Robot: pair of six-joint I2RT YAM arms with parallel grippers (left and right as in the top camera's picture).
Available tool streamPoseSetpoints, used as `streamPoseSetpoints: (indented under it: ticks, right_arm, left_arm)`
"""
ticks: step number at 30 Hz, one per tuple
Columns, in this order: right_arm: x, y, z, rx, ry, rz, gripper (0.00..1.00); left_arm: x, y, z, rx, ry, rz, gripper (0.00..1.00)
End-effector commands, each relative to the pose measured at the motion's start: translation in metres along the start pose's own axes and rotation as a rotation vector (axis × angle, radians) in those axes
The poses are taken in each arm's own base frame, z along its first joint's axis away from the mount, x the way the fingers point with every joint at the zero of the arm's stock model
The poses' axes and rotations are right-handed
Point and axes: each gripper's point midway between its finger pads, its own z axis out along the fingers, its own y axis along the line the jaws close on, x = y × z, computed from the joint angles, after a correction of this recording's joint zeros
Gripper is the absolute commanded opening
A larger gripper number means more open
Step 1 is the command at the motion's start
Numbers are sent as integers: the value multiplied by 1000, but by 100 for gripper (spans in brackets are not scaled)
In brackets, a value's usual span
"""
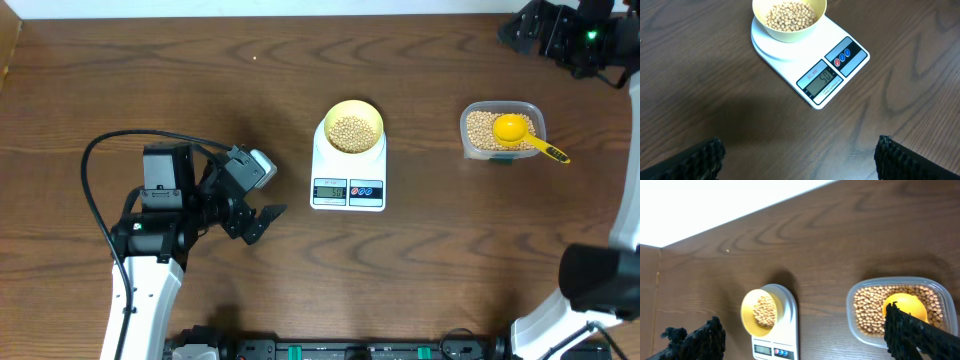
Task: Scoop item into bowl and weigh 50g on scale
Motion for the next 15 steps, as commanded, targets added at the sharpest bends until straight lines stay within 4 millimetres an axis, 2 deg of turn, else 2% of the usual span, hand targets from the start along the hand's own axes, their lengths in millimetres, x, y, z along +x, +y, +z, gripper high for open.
streamPoseSetpoints:
  ticks: [1,12,15]
  right_arm:
    - [-4,22,-31,7,-74,-7,99]
    - [14,56,-103,-6,-179,-40,99]
    - [16,54,-118,37,-216,-47,99]
  left_arm:
    - [3,1,1,0,10,-3,98]
    - [3,1,1,0,10,-3,98]
    - [3,1,1,0,10,-3,98]
